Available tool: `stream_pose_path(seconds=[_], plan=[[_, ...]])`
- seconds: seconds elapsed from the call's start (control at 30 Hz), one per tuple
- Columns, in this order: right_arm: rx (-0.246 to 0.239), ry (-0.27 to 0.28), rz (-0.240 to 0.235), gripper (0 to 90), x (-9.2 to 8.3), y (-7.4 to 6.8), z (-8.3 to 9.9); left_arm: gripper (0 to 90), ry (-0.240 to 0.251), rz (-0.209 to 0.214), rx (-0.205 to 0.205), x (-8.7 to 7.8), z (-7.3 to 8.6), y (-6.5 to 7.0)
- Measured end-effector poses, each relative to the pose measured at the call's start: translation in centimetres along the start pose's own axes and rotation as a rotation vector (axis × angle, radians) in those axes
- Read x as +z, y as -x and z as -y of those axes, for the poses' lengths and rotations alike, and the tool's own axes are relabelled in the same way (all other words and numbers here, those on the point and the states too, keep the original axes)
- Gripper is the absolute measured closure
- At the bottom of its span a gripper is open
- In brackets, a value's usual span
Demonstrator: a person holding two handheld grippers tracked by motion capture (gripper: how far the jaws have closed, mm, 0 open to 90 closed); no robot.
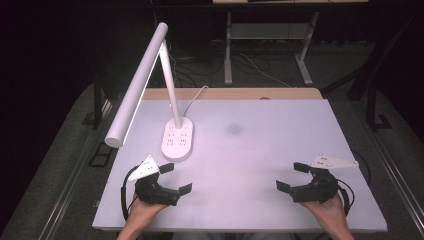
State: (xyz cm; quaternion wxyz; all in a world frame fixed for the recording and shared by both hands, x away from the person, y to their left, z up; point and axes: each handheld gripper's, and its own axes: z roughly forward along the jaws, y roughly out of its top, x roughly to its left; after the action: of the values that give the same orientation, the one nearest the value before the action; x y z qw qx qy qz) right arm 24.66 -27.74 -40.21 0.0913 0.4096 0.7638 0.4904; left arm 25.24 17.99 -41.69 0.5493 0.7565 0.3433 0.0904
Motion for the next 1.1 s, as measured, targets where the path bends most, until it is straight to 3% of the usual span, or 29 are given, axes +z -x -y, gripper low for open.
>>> stream_pose_path(seconds=[1.1], plan=[[0.045,-0.044,-0.041,0.7,-0.2,0.44,0.01,0.0,0.007,0.005,-0.007,-0.12,0.06,-0.05]])
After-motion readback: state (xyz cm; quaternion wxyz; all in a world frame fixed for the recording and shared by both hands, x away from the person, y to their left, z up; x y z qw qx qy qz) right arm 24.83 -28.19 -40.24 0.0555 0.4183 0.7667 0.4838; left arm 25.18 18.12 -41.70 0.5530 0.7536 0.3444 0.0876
